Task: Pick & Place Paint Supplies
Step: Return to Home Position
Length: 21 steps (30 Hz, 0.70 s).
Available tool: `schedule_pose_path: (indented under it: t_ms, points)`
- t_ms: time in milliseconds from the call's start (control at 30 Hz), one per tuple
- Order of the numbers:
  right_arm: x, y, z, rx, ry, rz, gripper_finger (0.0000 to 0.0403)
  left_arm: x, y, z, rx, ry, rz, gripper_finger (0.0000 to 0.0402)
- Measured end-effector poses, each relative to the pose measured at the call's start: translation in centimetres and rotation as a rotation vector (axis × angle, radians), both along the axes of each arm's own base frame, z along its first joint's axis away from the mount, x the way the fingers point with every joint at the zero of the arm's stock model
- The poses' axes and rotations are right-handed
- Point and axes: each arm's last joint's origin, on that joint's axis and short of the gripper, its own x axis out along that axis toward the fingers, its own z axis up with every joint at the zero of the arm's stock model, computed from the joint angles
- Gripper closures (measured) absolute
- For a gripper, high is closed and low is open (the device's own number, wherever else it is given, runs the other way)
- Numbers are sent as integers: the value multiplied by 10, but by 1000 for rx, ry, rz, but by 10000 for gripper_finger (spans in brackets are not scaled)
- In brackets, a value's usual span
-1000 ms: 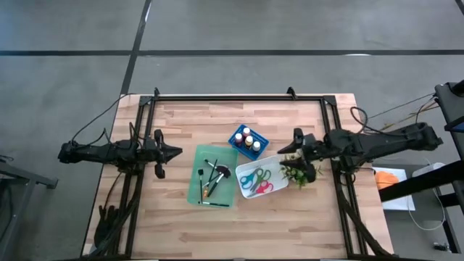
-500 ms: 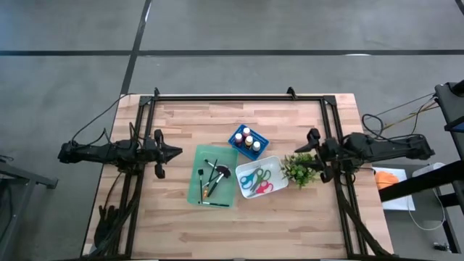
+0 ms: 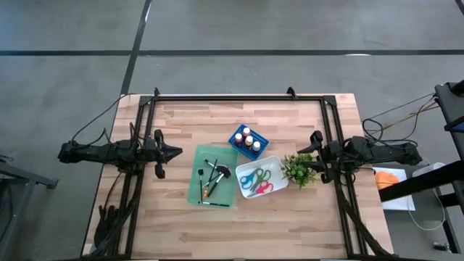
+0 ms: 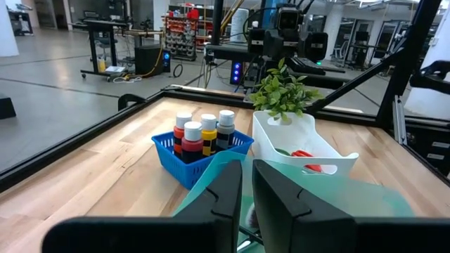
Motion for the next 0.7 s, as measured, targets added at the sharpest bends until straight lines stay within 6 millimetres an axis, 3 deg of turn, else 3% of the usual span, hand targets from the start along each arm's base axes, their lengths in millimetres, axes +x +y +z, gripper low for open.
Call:
schedule_pose_path:
  t_ms: [333, 700]
  points:
    - [6, 0, -23, 0, 45, -5, 208, 0, 0, 0, 1, 5, 0, 355]
    - [7, 1, -28, -70, 76, -10, 208, 0, 0, 0, 1, 5, 0, 355]
